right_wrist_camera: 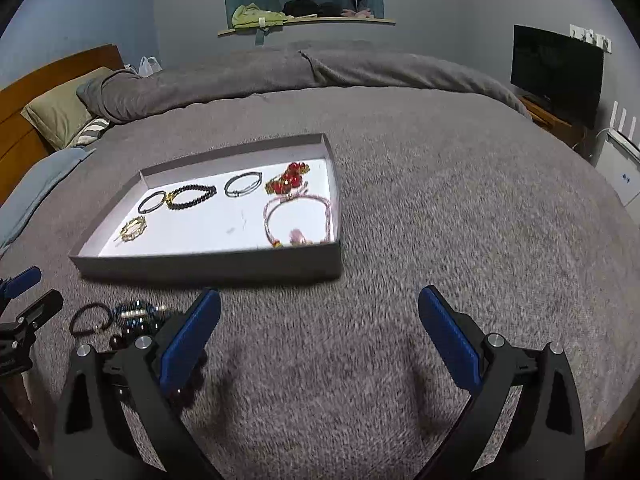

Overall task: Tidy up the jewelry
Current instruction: 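Withdraw both tools from the tray toward the black hair tie and bead bracelet, then grasp the black hair tie with the left gripper while the right gripper grasps the large black bead bracelet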

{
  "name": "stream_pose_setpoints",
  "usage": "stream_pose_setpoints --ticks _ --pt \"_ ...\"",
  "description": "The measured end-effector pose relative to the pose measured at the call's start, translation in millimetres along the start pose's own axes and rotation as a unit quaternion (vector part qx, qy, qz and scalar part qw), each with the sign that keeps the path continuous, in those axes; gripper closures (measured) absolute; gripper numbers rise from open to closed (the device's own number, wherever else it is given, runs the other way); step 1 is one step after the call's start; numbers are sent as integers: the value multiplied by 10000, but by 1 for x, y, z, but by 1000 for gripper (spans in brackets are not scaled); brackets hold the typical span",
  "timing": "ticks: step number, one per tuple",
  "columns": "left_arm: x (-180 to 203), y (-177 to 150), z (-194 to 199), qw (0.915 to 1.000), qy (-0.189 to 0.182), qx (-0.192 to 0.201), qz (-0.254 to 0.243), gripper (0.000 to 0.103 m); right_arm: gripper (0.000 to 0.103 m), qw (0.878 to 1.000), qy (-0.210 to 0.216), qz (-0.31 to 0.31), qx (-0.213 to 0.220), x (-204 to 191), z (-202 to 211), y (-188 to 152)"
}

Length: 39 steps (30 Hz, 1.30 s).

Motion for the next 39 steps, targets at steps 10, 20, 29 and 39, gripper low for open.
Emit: stream_pose_setpoints --ticks 10,20,29,39 --pt "16 -12 -3 9996 -81 -68 -250 10 5 9994 205 292 35 -11 0 -22" --pt "21 -15 -10 9992 -133 -119 -354 10 5 9958 611 674 -64 -33 -3 -39" --pt "20 -16 -14 9991 -319 -118 -263 11 5 9933 853 774 -55 -40 -1 -42" --pt "16 -15 -18 9989 -430 -164 -39 38 5 9907 1048 859 -133 -46 1 -47"
Point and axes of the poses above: each gripper's, at about its wrist camera, not at the fingertips, and z roughly against the way its jaws point, x to its right, y to its top, the point moved 8 cm from there along -z, roughly the way its jaws point, and after that the axes turned 8 degrees about -z, right-handed, at the moved point
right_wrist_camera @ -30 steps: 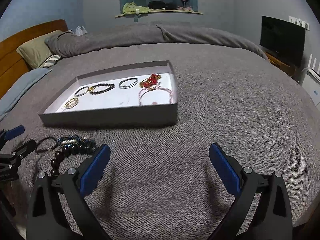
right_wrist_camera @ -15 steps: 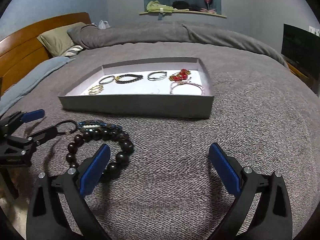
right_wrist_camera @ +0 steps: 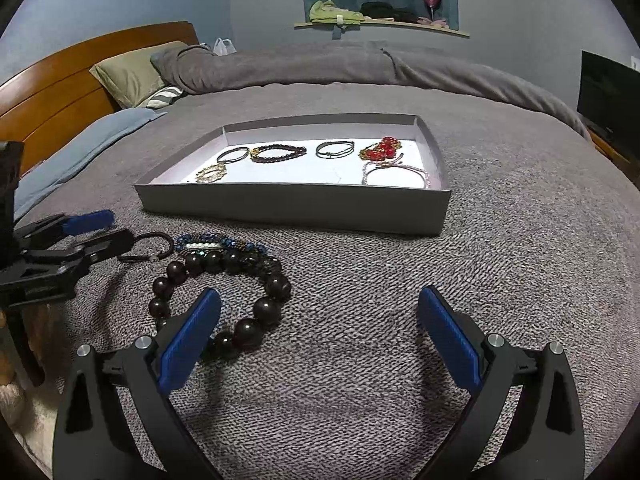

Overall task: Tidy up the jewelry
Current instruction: 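Grasp the black hair tie with the left gripper while the right gripper grasps the large black bead bracelet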

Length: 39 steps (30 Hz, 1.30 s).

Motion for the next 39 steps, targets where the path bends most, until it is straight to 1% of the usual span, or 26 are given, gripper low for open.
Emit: stream_pose_setpoints --ticks 1,2,4,7,9,11,13,15,17,18,22,23,25,27,29,30,33,34,35,39 --pt "0 -2 -2 10000 -33 -54 16 43 5 10000 23 2 4 -1 0 0" --pt "0 -3 -4 9999 -78 -95 37 44 5 10000 45 12 9 -1 1 0" --pt "1 -4 -6 9998 -133 -126 50 51 5 10000 47 34 7 -2 1 -1" --pt "3 -4 -8 9998 -89 -165 -43 53 6 10000 33 55 -22 -4 -1 -2" --pt "6 -6 -11 9997 -64 -221 -126 56 11 10000 13 82 -43 -6 -2 -4" --pt "7 -7 -13 9995 -32 -263 -192 57 20 9999 -77 134 -56 -6 -4 -5" --pt "9 -8 -15 9993 -45 -292 -232 61 26 9999 -91 134 -54 -6 -4 -5" --pt "11 -9 -16 9991 -90 -321 -268 63 28 9999 -76 132 -51 -6 -5 -6" --pt "13 -10 -17 9989 -128 -348 -297 66 33 9999 -47 130 -52 -7 -5 -6" --pt "13 -10 -16 9988 -162 -350 -298 69 34 9999 -37 136 -61 -8 -6 -6" --pt "15 -10 -16 9985 -231 -378 -318 75 38 9997 -49 218 -33 -11 -7 -7" --pt "16 -11 -16 9985 -245 -385 -311 76 42 9998 -18 210 -27 -12 -7 -7" --pt "16 -11 -16 9984 -273 -396 -311 83 47 9997 54 221 -51 -15 -7 -8" --pt "16 -11 -16 9984 -285 -385 -307 87 49 9996 33 277 -30 -17 -7 -8" --pt "17 -11 -15 9984 -293 -378 -301 92 56 9995 98 279 -72 -19 -8 -9" --pt "16 -11 -15 9985 -274 -365 -297 97 57 9995 110 275 -84 -20 -8 -10" --pt "15 -11 -14 9986 -266 -353 -285 98 60 9994 99 317 -92 -21 -9 -11" --pt "15 -11 -14 9986 -258 -346 -294 99 64 9994 112 318 -106 -22 -10 -11" --pt "15 -10 -14 9987 -240 -333 -318 99 72 9992 176 317 -142 -23 -10 -12" --pt "17 -7 -10 9988 -198 -207 -395 99 84 9991 223 347 -130 -26 -8 -12"
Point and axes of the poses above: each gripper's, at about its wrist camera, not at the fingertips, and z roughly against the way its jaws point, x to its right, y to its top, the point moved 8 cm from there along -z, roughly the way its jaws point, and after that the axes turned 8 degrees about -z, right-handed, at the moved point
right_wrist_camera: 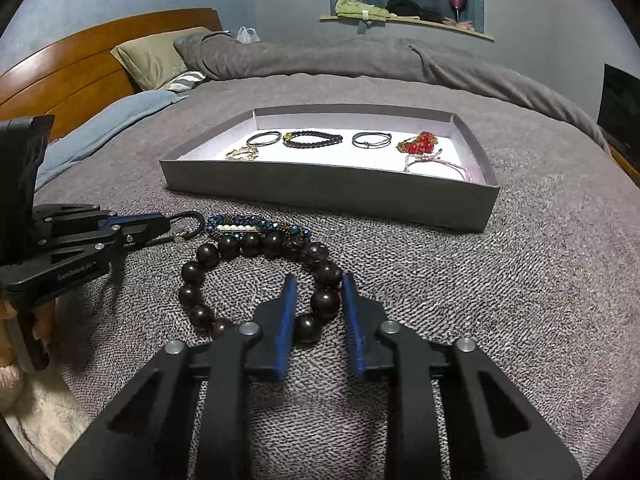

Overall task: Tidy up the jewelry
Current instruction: 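Grasp the black hair tie with the left gripper while the right gripper grasps the large black bead bracelet, then lower the hair tie and black bead bracelet into the tray and open both grippers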

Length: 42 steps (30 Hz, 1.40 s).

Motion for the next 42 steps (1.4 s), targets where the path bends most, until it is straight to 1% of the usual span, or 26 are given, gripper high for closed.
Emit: stream_pose_setpoints --ticks 1,7,13,16,21,26,30,32,34,38,42 --pt "0 1 1 10000 -14 37 5 99 88 10000 23 -22 25 0 1 1" --pt "3 10 14 9993 -41 367 -49 99 89 9994 178 -75 276 -2 14 8" --pt "5 14 21 9986 -65 513 -80 99 89 9982 162 45 583 -5 28 16" --pt "8 20 29 9977 -72 661 -124 99 89 9974 166 51 702 -4 36 21" --pt "7 30 38 9968 -63 783 -125 99 89 9955 133 132 926 -5 50 33" --pt "3 46 47 9955 -40 943 -120 99 89 9926 96 233 1185 -7 65 53" --pt "-1 69 57 9932 -59 1153 -141 99 89 9906 11 264 1346 -4 74 72" --pt "-4 82 58 9923 -2 1232 -161 99 89 9897 -53 263 1403 -3 76 82" --pt "-6 93 54 9921 20 1244 -164 99 89 9898 -120 273 1396 -1 75 96" --pt "-10 114 39 9916 69 1281 -150 99 89 9877 -223 161 1539 7 72 127" --pt "-15 124 20 9928 61 1190 -90 99 89 9879 -220 27 1538 9 54 149"
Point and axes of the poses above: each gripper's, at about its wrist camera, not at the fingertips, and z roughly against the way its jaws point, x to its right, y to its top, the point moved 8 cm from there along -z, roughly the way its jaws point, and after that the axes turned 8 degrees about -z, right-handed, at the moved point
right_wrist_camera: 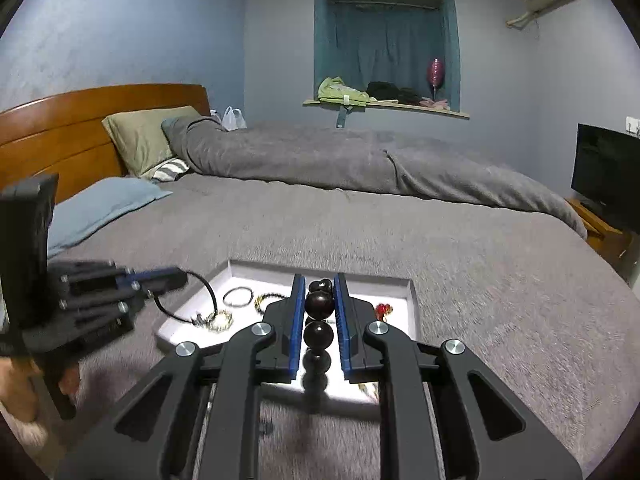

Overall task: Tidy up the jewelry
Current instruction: 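Lower the hair tie and black bead bracelet into the tray and open both grippers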

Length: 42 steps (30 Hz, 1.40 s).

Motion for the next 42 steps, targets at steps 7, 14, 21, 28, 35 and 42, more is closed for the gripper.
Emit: stream_pose_setpoints --ticks 7,14,21,28,35,42 --pt "-6 -23 -32 9980 -398 -396 289 99 89 9991 165 -231 -319 -3 -44 -14" --pt "-22 -56 -56 9918 -535 -1003 579 99 89 9953 164 -403 -865 9 -80 -44" --pt "-38 -77 -62 9858 -490 -1450 690 99 88 9916 37 -678 -1102 30 -92 -55" --pt "-39 -81 -60 9861 -375 -1537 516 99 88 9857 63 -892 -1425 37 -106 -71" --pt "-42 -80 -61 9867 -262 -1527 486 96 88 9865 -83 -806 -1420 37 -110 -74" --pt "-42 -74 -58 9893 -95 -1397 418 67 88 9854 -169 -853 -1465 40 -125 -71"
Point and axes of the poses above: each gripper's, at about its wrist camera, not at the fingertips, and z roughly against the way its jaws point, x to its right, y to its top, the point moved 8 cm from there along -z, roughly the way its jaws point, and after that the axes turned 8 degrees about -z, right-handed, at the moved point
